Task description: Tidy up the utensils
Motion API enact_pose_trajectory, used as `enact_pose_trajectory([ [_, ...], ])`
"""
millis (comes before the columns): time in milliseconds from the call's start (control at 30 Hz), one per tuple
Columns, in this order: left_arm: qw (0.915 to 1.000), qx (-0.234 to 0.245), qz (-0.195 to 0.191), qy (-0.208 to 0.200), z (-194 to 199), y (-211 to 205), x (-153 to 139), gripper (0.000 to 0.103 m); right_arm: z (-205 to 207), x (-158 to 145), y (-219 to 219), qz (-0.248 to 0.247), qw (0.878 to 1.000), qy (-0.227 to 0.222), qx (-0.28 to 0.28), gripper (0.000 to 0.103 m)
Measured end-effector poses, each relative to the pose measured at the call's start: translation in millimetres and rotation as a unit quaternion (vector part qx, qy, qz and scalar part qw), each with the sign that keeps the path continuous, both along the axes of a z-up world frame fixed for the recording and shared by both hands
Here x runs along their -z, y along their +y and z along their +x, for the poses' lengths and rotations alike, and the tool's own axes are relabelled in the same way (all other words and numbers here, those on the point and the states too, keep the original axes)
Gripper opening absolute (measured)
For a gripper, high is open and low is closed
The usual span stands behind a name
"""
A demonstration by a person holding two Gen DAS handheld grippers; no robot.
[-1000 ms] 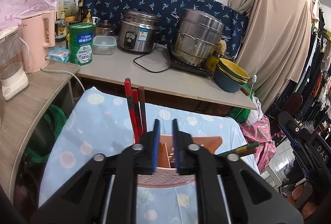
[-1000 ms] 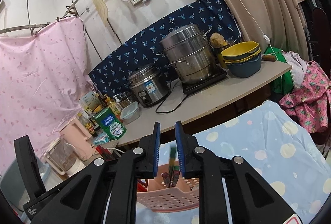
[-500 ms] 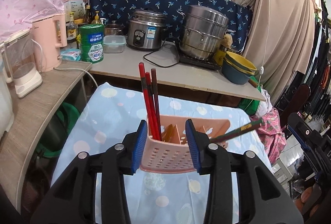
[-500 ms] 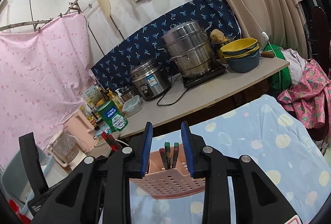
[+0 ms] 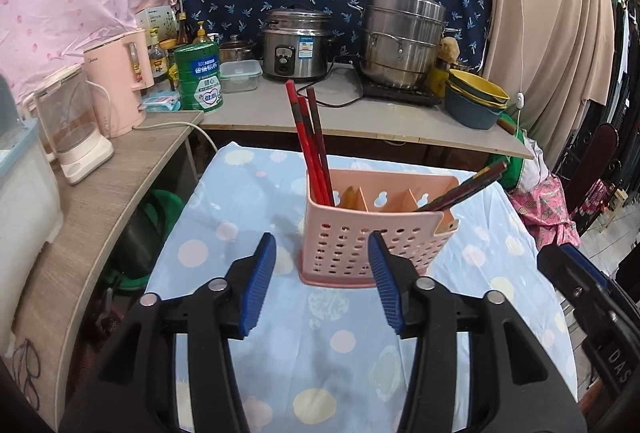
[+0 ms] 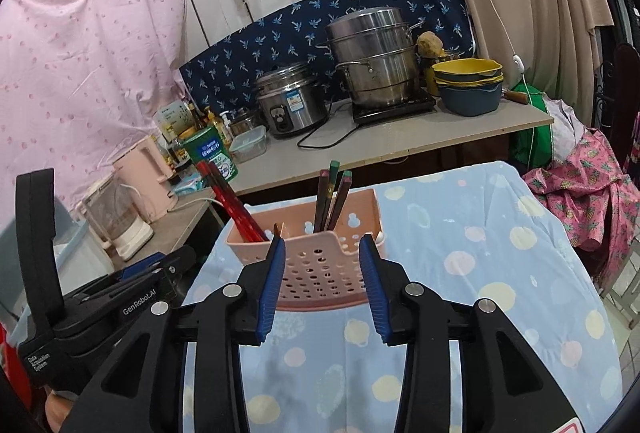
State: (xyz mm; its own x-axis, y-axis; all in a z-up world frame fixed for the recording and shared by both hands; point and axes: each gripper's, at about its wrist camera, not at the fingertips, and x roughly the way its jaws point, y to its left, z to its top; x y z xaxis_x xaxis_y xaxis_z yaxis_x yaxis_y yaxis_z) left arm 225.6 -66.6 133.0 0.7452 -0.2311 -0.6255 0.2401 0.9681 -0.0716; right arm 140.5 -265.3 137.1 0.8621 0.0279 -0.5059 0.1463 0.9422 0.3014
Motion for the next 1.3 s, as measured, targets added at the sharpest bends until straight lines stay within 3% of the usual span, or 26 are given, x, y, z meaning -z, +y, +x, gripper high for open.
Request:
enact_pose_trajectory([
  [300, 0.9998, -0.004, 0.019, 0.006, -17.3, 3.2, 5.8, 0.053, -11.1, 11.2, 12.6, -0.023, 0.999, 0.037, -0.009, 0.043],
  [400, 0.9996, -0.006, 0.028, 0.007, -22.2, 3.0, 7.7, 0.056, -15.3, 14.3, 16.4, -0.033, 0.999, 0.042, -0.008, 0.049],
  [467, 0.9995, -0.009, 0.031, 0.006, -25.7, 3.6, 9.0, 0.065, -17.9, 14.8, 19.6, -0.043, 0.998, 0.042, -0.007, 0.055],
  [633, 0.9993, -0.009, 0.035, 0.007, -32.8, 4.9, 10.5, 0.067, -24.7, 17.1, 25.2, -0.065, 0.997, 0.047, -0.007, 0.063],
  [900, 0.9988, -0.013, 0.046, 0.004, -43.5, 6.3, 13.9, 0.085, -32.6, 20.4, 25.8, -0.077, 0.995, 0.056, 0.003, 0.075],
  [967, 0.9987, -0.015, 0.05, 0.002, -46.3, 5.9, 14.6, 0.087, -34.2, 20.6, 26.7, -0.082, 0.995, 0.057, 0.006, 0.083],
  [1300, 0.9983, -0.018, 0.055, 0.009, -51.8, 6.7, 20.4, 0.096, -42.0, 26.1, 27.3, -0.076, 0.995, 0.06, 0.009, 0.088],
])
